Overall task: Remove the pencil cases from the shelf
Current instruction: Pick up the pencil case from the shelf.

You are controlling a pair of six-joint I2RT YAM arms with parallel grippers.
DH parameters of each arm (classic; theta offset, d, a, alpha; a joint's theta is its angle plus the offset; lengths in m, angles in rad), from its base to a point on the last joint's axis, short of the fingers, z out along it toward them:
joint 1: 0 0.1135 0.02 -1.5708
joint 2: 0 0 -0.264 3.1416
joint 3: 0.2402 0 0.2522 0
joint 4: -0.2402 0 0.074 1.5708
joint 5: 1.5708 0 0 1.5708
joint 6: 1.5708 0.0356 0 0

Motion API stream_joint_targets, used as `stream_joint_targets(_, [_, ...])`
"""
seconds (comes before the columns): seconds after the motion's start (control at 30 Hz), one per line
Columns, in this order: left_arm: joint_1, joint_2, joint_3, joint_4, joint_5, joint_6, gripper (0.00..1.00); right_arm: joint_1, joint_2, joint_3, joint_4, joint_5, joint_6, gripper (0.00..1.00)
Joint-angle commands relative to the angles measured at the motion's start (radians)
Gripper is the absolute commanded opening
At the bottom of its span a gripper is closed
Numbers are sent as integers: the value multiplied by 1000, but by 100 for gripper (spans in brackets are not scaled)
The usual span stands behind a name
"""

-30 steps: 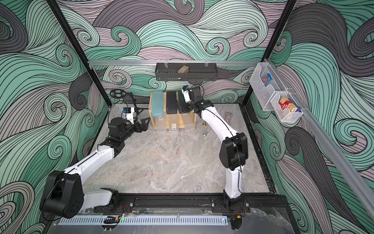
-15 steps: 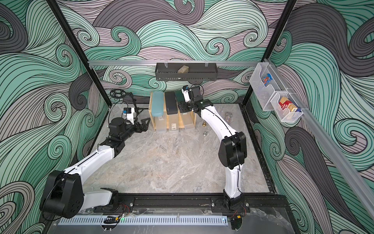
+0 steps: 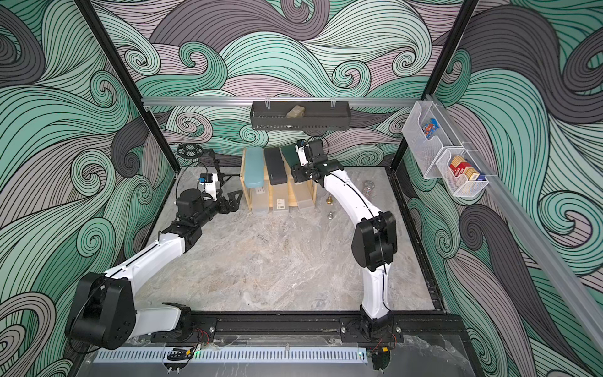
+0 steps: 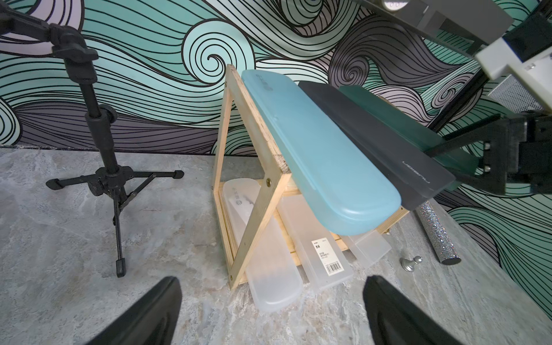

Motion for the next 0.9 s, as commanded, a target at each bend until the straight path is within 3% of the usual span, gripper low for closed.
stream_joint_targets(0.0, [-5, 9, 52, -14, -9, 11, 99, -5, 16, 34, -37, 22, 10, 43])
stream_joint_targets(0.33, [-5, -8, 58, -11, -10, -15, 99, -3, -105, -2, -28, 47, 33, 42])
stream_joint_targets(0.67, [-8, -43, 71, -30, -5, -44, 99, -3, -438, -297, 33, 80, 55, 42])
stream_joint_targets(0.87, [-14, -49, 69, -35, -12, -54, 98, 3, -745, -621, 44, 87, 117, 42])
